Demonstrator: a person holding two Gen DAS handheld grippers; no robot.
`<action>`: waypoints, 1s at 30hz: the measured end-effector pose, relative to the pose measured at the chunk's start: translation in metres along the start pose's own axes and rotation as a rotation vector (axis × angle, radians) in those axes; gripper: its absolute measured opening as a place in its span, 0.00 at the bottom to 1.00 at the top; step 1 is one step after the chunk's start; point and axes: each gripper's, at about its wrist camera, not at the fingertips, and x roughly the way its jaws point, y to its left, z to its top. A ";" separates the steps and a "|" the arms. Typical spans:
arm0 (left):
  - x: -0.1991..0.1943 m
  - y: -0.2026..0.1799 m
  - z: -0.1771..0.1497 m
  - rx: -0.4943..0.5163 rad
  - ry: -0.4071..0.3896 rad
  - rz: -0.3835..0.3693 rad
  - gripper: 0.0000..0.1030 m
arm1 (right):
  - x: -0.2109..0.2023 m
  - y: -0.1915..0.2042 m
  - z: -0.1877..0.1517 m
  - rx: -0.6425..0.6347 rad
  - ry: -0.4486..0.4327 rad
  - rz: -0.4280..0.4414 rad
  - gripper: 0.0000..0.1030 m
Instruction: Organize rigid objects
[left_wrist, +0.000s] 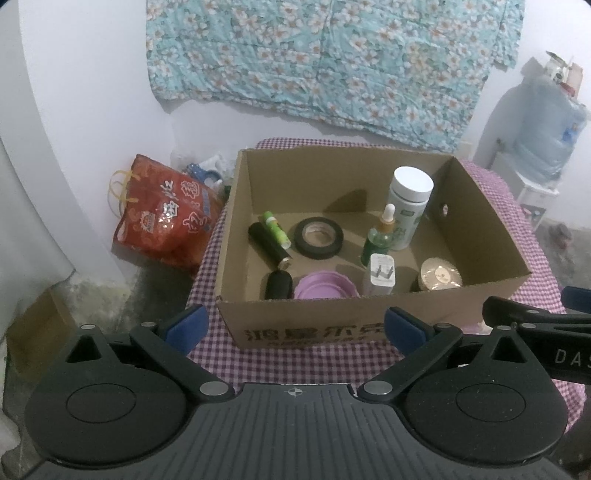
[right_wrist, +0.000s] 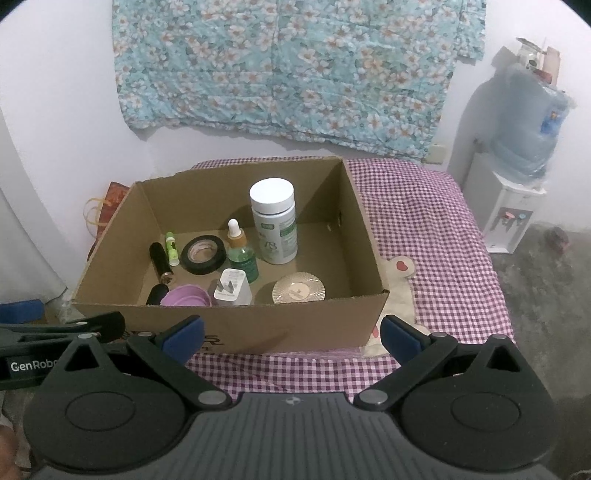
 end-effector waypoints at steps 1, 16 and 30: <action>0.000 0.000 0.000 0.000 -0.002 0.000 0.99 | 0.000 0.000 0.000 0.001 0.000 0.000 1.00; -0.001 -0.003 -0.001 0.004 -0.002 -0.001 0.99 | -0.004 0.000 0.002 -0.001 -0.008 -0.004 1.00; -0.001 -0.004 -0.001 0.005 0.001 -0.003 0.99 | -0.006 0.002 0.004 -0.014 -0.007 -0.009 1.00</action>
